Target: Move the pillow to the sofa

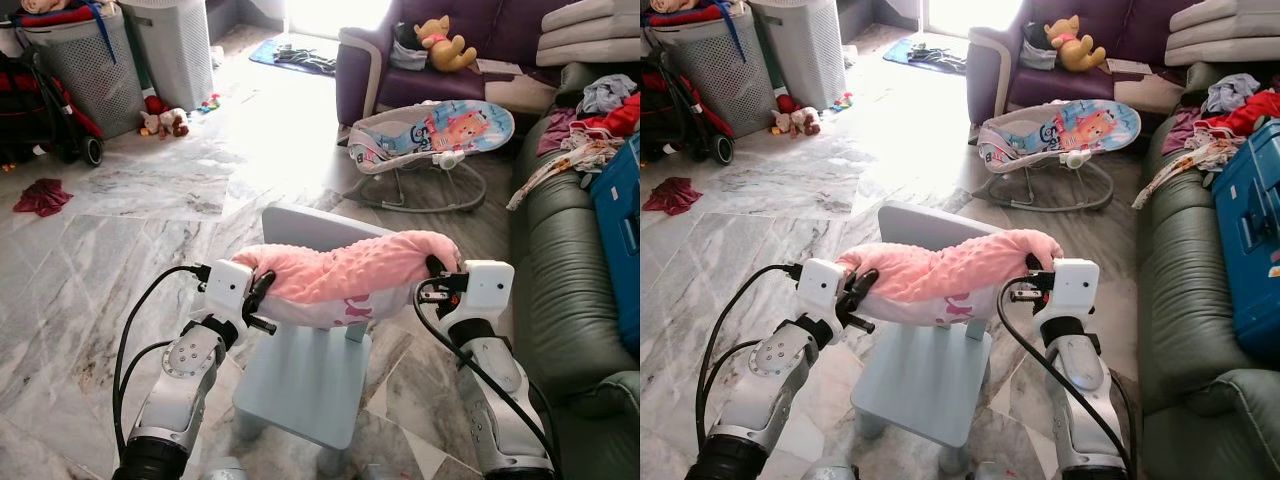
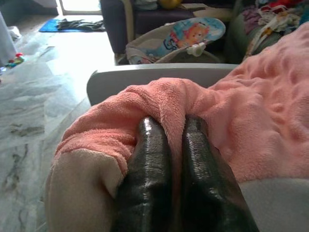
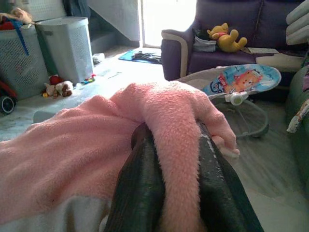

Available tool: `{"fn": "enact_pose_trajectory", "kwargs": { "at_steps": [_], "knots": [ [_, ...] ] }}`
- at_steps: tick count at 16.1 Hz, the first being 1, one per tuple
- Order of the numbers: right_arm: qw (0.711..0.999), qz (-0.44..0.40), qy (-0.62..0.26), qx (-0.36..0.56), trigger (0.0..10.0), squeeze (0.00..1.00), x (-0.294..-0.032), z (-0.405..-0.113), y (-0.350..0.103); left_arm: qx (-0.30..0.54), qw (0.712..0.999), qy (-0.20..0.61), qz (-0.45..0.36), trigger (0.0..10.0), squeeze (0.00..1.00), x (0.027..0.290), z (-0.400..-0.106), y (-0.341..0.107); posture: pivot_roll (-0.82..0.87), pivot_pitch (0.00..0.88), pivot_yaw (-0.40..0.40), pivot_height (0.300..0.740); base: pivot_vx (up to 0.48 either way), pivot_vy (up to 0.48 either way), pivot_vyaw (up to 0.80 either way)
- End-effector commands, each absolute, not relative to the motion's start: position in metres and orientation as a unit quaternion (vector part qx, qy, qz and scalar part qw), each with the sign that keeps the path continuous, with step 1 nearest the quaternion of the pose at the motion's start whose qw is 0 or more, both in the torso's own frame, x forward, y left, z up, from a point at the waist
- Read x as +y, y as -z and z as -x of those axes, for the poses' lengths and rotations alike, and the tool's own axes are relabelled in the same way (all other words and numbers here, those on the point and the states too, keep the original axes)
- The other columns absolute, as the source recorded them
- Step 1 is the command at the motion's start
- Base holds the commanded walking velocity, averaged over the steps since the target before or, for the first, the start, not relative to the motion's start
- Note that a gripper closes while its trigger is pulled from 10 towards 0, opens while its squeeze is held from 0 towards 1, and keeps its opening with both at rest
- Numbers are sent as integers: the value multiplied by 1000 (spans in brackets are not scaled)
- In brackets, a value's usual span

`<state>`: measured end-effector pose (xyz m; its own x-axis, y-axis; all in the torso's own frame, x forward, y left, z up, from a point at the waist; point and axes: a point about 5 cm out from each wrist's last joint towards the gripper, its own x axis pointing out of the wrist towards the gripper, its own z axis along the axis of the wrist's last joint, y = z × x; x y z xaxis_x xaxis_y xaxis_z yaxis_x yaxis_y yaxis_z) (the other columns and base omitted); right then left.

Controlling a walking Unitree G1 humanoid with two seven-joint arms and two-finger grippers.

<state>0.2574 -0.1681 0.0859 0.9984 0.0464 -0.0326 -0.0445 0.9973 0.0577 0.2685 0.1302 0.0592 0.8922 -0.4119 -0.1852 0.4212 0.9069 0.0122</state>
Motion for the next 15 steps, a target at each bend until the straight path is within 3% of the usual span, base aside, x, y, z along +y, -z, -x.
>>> {"fn": "enact_pose_trajectory", "kwargs": {
  "at_steps": [1,15],
  "knots": [
    [999,-31,-20,11,10000,0,-170,-260,-90,82,969,230,-21,10000,0,124,-269,-64,-51,0,-21,740,0,0,0],
    [999,-32,-19,17,10000,0,-170,-264,-89,80,967,240,-21,10000,0,121,-268,-64,-51,0,-19,740,0,0,0]
  ]
}}
